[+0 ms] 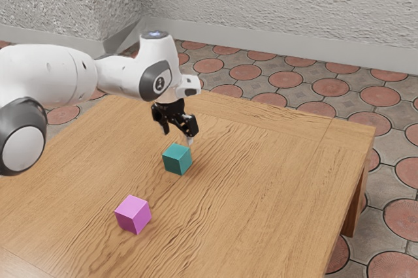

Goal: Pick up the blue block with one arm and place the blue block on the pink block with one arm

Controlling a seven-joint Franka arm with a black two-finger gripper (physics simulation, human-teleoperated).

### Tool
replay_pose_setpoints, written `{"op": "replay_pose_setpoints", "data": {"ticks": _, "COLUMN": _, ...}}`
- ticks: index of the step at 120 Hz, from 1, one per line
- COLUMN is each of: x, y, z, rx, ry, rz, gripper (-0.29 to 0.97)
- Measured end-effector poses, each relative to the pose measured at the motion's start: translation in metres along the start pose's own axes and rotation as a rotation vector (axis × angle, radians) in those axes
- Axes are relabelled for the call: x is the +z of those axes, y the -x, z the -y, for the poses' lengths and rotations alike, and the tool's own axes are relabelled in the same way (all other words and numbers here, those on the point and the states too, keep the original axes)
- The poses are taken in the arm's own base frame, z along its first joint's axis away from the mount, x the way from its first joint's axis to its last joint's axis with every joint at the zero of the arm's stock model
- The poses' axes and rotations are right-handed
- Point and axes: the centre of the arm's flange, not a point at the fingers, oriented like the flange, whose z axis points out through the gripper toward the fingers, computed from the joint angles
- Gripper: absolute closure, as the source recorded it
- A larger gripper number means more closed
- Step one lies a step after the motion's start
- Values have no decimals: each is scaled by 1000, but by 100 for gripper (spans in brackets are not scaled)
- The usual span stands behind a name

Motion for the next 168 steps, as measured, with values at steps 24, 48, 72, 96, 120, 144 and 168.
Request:
{"op": "replay_pose_setpoints", "data": {"ticks": 24, "x": 13, "y": -5, "z": 13, "rx": -64, "ry": -17, "rz": -65, "gripper": 0}}
{"op": "replay_pose_setpoints", "data": {"ticks": 48, "x": 27, "y": 33, "z": 14, "rx": -105, "ry": 9, "rz": -88, "gripper": 0}}
{"op": "replay_pose_setpoints", "data": {"ticks": 72, "x": 46, "y": 34, "z": 17, "rx": -126, "ry": 8, "rz": -113, "gripper": 0}}
{"op": "replay_pose_setpoints", "data": {"ticks": 96, "x": 61, "y": 33, "z": 18, "rx": -183, "ry": 42, "rz": -119, "gripper": 0}}
{"op": "replay_pose_setpoints", "data": {"ticks": 120, "x": 75, "y": 34, "z": 19, "rx": -199, "ry": 46, "rz": -109, "gripper": 0}}
{"op": "replay_pose_setpoints", "data": {"ticks": 144, "x": 75, "y": 31, "z": 19, "rx": -193, "ry": 42, "rz": -114, "gripper": 1}}
{"op": "replay_pose_setpoints", "data": {"ticks": 168, "x": 73, "y": 30, "z": 19, "rx": -150, "ry": 39, "rz": -120, "gripper": 2}}
